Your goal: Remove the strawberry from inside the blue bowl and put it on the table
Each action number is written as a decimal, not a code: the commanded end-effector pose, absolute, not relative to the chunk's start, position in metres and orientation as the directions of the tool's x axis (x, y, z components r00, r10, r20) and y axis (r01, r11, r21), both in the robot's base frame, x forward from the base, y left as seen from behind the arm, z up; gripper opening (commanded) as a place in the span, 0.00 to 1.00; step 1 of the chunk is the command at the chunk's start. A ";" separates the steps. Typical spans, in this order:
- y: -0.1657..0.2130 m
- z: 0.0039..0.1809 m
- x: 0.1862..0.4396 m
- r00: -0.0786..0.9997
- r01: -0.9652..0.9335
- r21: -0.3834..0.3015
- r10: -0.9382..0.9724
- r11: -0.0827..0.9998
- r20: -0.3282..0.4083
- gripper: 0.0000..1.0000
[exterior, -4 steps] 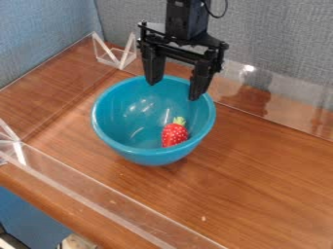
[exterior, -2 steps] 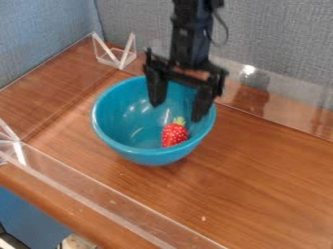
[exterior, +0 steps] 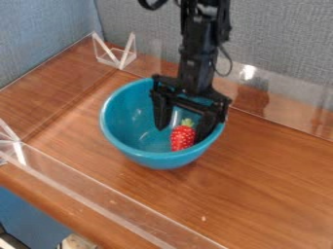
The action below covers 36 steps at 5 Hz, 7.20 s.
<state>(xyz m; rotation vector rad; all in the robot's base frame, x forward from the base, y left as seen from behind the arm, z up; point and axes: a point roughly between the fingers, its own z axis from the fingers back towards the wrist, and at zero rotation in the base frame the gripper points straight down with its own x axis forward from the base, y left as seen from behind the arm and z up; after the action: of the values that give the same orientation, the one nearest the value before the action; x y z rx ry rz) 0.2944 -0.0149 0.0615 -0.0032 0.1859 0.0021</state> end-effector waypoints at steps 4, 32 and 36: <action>-0.039 0.076 0.296 0.992 0.022 -0.030 -0.026 0.999 -0.127 1.00; -0.137 0.100 0.270 0.978 0.209 -0.008 -0.209 0.978 0.030 0.00; -0.128 0.099 0.266 0.978 0.203 0.028 -0.204 0.979 0.053 0.00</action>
<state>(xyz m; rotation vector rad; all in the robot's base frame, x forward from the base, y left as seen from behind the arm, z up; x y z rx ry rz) 0.2641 -0.1243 0.0790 0.0445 0.0123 -0.1952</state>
